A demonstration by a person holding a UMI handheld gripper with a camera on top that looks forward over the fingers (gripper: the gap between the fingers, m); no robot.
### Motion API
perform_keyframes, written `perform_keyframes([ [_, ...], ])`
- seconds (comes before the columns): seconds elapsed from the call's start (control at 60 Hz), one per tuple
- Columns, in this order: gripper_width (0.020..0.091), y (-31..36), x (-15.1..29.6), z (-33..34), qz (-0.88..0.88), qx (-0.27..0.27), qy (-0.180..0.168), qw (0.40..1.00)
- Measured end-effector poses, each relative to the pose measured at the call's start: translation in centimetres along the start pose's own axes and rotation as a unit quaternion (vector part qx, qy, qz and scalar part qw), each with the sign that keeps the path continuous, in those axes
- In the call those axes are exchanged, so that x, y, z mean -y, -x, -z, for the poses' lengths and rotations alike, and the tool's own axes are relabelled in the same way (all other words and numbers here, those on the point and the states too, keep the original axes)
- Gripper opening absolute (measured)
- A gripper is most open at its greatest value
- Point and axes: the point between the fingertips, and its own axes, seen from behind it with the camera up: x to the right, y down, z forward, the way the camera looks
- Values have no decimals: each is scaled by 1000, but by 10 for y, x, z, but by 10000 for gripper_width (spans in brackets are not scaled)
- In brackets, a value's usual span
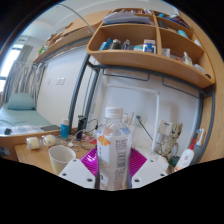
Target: Pour water
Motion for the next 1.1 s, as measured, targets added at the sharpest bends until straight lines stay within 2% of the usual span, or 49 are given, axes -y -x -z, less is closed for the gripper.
perform_keyframes([
  [0.183,370,6,-17,-13,-73,16,-10,997],
  [0.4,382,13,-39,-22,-78,20,-3,997],
  [0.417,380,11,-35,-21,-80,18,-15,997],
  [0.6,399,2,-38,-23,-118,17,-19,993],
  [0.783,548,4,-40,-20,-96,9,-13,995],
  [0.817,616,3,-45,-17,-93,4,-1,996],
  [0.883,824,2,-50,-8,-88,-7,13,996],
  [0.917,863,3,-49,0,-87,-10,12,996],
  [1.1,866,7,-46,64,-106,-41,9,993],
])
